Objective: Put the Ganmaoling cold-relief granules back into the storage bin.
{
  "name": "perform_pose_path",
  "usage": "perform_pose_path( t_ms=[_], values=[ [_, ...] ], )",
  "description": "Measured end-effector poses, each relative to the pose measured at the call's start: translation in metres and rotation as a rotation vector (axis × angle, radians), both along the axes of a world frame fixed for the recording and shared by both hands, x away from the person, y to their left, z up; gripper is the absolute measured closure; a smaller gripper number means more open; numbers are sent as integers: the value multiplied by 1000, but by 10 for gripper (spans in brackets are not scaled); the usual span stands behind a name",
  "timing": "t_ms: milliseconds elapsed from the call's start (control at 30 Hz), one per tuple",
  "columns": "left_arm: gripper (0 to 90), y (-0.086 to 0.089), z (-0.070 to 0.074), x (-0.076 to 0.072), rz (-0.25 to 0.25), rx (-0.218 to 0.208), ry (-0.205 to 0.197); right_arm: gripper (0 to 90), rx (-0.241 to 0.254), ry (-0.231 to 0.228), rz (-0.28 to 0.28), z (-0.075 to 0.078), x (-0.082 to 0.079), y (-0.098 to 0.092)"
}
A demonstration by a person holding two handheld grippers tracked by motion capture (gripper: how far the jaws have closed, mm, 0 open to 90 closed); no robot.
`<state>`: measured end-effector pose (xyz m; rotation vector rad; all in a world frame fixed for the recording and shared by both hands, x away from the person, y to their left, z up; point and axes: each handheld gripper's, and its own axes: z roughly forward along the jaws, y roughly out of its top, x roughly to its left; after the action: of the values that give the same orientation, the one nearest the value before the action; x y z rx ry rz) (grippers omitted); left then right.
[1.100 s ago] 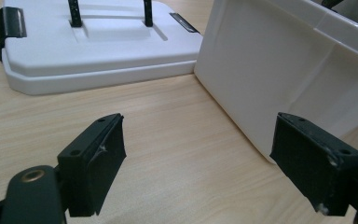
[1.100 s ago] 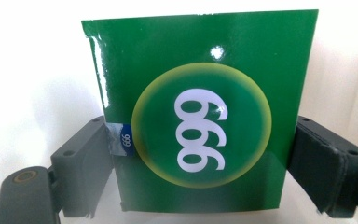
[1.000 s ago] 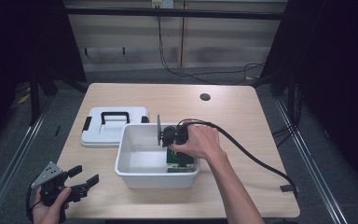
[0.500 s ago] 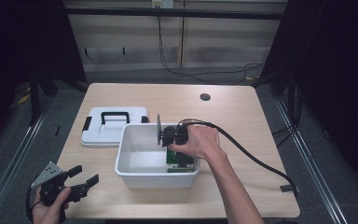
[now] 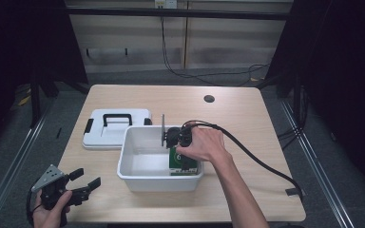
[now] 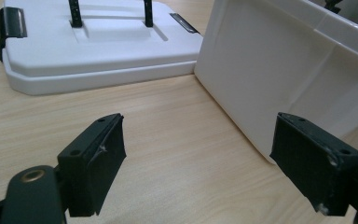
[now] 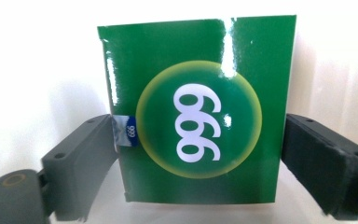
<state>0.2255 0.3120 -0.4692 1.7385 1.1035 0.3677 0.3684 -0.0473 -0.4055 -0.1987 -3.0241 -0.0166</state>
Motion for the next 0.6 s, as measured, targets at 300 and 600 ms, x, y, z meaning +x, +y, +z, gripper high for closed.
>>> perform_pose_path(
  t_ms=[300,600],
  values=[
    [170,-1,0,0,2,-8,1,112,15,-9,-9,9,-1,-5],
    [170,-1,-1,2,8,-6,6,124,88,-19,-25,24,-1,-15]
  ],
)
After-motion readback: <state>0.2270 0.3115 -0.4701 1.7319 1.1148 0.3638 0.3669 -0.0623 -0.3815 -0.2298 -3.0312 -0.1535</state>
